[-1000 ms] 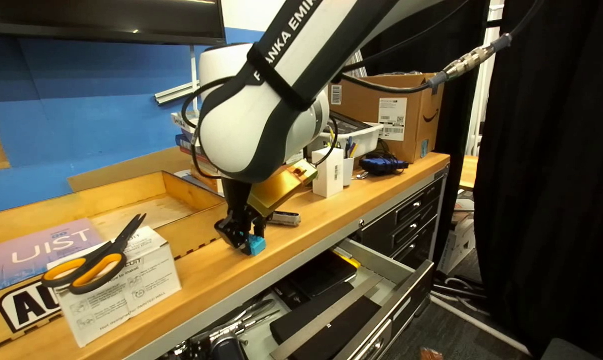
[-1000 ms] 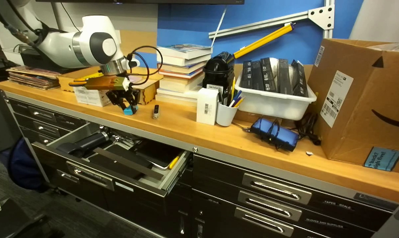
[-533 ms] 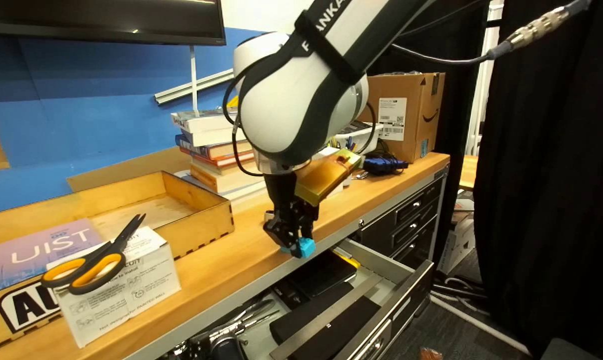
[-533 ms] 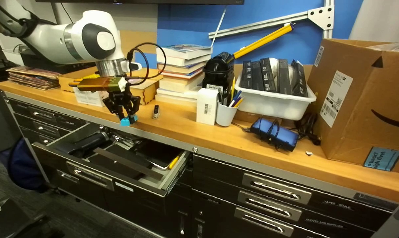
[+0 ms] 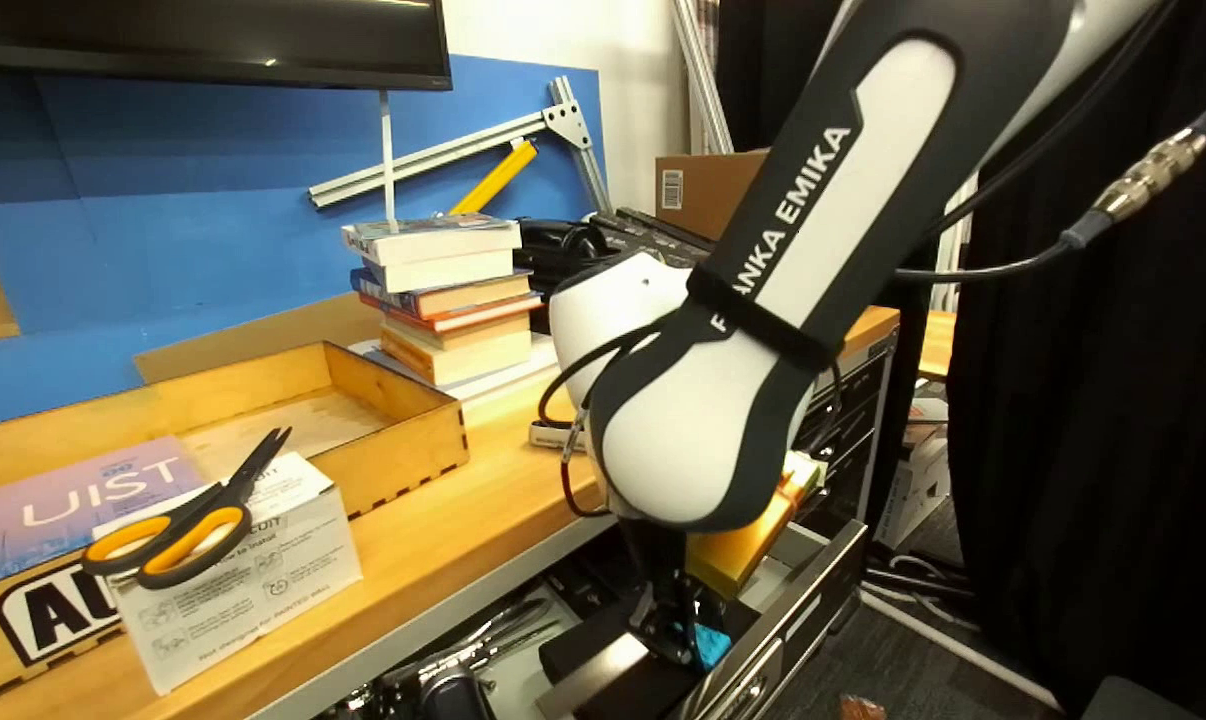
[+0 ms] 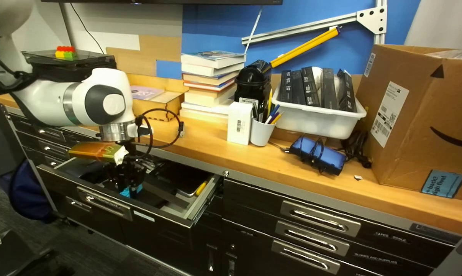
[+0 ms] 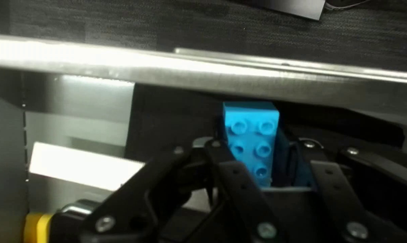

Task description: Put the blue object in the open drawer then close the drawer

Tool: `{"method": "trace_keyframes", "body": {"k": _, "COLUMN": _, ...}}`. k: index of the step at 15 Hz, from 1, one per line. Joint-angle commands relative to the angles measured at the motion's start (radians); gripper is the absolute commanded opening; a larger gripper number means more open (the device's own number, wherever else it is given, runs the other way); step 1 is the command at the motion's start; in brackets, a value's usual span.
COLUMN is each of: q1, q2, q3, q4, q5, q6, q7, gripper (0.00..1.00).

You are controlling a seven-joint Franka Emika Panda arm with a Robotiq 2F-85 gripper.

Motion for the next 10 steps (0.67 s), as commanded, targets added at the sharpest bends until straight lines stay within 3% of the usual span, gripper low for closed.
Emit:
{"method": "trace_keyframes", "body": {"k": 1, "q1": 0.01, "q2": -0.007, "q3": 0.003, "q4": -0.03, "q5": 0.032, "q6": 0.059, "q7": 0.033, "gripper": 0.67}}
{"method": "trace_keyframes", "body": {"k": 5, "q1": -0.018, "q2": -0.139, "q3": -0.008, "q4": -0.066, "q5": 0.075, "q6": 0.003, "q7": -0.011, "gripper": 0.98}}
{"method": "trace_keyframes", "body": {"k": 8, "q1": -0.046, "q2": -0.244, "q3": -0.026, "q4": -0.095, "q5": 0.089, "q6": -0.083, "q7": -0.043, "gripper": 1.0}}
{"method": "trace_keyframes", "body": {"k": 10, "q1": -0.064, "q2": -0.245, "q3": -0.039, "q4": -0.065, "q5": 0.078, "q6": -0.264, "q7": -0.012, "gripper": 1.0}}
